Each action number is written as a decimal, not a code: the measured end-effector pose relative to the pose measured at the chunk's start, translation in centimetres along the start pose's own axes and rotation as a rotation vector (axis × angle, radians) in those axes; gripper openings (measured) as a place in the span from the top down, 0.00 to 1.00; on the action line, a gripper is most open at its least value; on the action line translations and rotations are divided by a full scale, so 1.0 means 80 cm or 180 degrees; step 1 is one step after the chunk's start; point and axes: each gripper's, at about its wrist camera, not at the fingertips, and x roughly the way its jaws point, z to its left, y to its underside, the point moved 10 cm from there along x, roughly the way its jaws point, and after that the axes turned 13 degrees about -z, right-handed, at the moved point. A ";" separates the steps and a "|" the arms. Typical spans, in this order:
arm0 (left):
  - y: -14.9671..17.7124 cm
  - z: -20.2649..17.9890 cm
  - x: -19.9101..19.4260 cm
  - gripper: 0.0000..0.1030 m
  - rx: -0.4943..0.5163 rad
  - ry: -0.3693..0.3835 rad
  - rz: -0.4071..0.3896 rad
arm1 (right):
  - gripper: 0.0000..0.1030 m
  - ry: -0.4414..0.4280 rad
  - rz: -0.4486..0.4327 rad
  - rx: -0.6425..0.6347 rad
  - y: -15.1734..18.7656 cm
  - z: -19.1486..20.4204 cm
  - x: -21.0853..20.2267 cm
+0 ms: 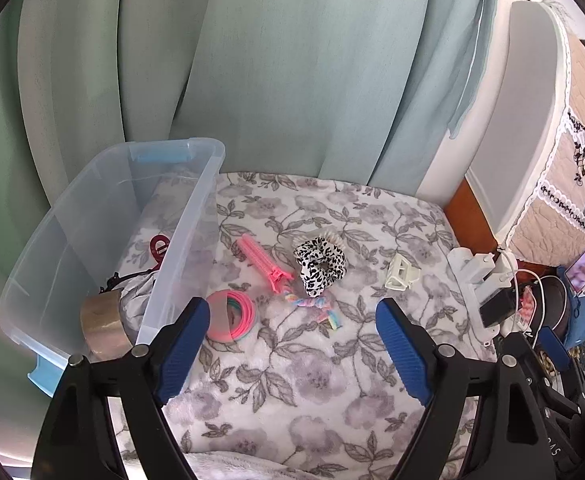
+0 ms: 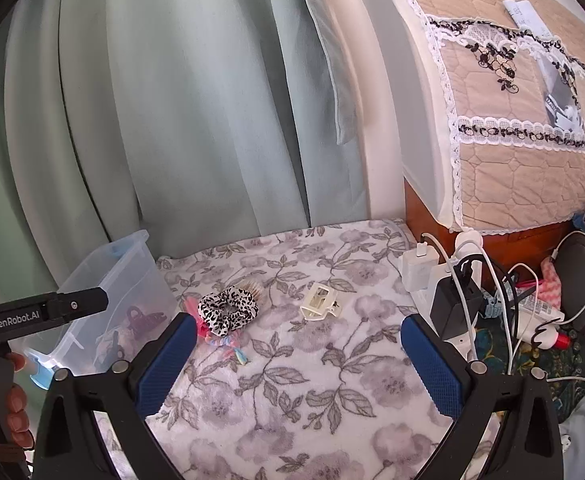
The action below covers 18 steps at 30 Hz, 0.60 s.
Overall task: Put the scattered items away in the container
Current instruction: 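Withdraw both open tools from the container back over the blanket, then grasp the leopard scrunchie with the left tool while the right tool grasps the cream clip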
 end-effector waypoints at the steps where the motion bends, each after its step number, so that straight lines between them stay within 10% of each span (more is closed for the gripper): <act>1: 0.001 0.001 0.003 0.17 0.0000 -0.0007 0.0008 | 0.00 0.0002 0.0025 -0.0016 0.003 0.000 0.003; 6: 0.005 0.000 0.023 0.01 0.0066 -0.0026 -0.0042 | 0.00 -0.0078 0.0090 -0.0043 0.016 0.005 0.015; 18: 0.005 -0.027 0.076 0.00 0.0116 0.0189 -0.0138 | 0.00 -0.0118 0.0300 0.0050 0.043 -0.005 0.067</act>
